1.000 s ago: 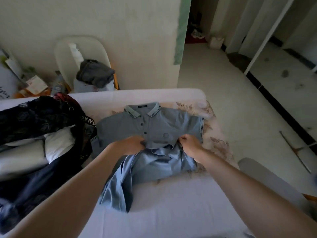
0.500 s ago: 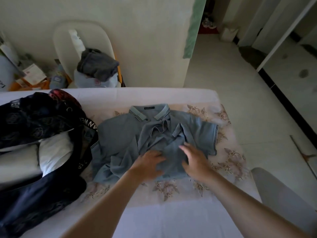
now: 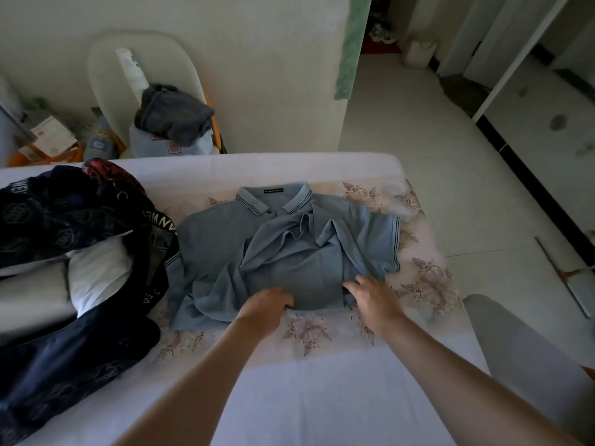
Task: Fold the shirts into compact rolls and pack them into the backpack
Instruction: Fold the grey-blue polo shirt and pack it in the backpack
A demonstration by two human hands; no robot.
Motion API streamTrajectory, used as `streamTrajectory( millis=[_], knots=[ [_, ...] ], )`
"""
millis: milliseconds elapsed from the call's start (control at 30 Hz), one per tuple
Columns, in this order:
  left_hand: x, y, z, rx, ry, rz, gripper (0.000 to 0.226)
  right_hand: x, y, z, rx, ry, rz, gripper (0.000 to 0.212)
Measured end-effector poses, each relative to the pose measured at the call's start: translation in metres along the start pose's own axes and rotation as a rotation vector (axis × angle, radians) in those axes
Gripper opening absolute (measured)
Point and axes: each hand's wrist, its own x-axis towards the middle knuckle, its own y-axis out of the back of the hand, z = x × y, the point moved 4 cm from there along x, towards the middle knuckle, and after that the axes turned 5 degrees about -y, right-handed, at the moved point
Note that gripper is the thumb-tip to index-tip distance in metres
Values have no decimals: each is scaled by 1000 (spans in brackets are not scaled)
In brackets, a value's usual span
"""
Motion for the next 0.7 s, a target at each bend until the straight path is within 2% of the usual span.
streamTrajectory(
  millis=[100, 200, 267, 333, 367, 433, 500, 533, 600, 700],
  knots=[
    [-12, -2, 9, -9, 17, -166, 33, -14, 6, 9, -16, 12, -90, 35],
    [-36, -7, 39, -19, -54, -441, 28, -41, 11, 19, -73, -35, -342, 15],
    [-51, -16, 60, -76, -91, -560, 26, -58, 13, 24, -142, -66, -475, 15],
    [-56, -27, 77, -215, -89, -590, 27, -71, 16, 25, -149, -105, -524, 18],
    [-54, -28, 82, -278, -84, -528, 27, -73, 19, 25, -96, -127, -492, 18],
    [-44, -20, 83, -298, -59, -245, 26, -71, 28, 24, 23, -121, -310, 21],
    [-33, -10, 75, -143, -46, 92, 27, -62, 36, 21, 86, -50, -82, 22],
    [-30, -7, 70, -24, -41, 205, 28, -55, 36, 19, 93, -4, -3, 26],
    [-26, -6, 58, 114, 22, 250, 41, -40, 31, 10, 59, 55, 54, 42],
    [-19, -12, 35, 82, 118, 104, 60, -16, 21, 4, -42, 59, 94, 63]
  ],
)
